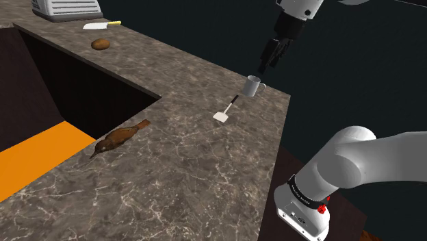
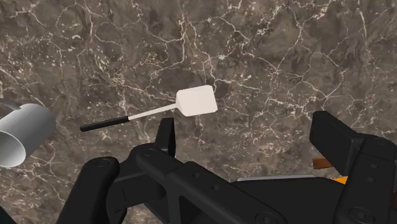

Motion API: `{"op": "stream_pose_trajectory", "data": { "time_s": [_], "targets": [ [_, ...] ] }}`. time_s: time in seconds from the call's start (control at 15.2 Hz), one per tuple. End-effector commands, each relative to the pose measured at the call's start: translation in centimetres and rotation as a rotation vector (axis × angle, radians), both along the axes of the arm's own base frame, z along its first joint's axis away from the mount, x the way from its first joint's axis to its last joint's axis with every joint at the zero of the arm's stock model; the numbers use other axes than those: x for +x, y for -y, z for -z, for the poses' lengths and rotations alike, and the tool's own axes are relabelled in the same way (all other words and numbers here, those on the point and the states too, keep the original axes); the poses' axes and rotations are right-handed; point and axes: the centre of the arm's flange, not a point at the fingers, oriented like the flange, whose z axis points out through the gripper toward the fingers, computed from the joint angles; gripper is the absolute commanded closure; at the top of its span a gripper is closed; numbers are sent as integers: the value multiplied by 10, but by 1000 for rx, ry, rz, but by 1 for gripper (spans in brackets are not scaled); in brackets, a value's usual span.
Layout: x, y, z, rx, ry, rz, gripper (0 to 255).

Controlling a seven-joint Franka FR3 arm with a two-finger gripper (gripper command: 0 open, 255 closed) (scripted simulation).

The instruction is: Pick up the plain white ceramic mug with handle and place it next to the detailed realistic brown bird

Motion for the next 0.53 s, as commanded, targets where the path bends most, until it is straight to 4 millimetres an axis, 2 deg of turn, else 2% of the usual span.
{"op": "stream_pose_trajectory", "data": {
  "time_s": [0.0,0.46],
  "targets": [
    [0,0,0,0,0,0,0],
    [53,59,44,-7,6,49,0]
  ]
}}
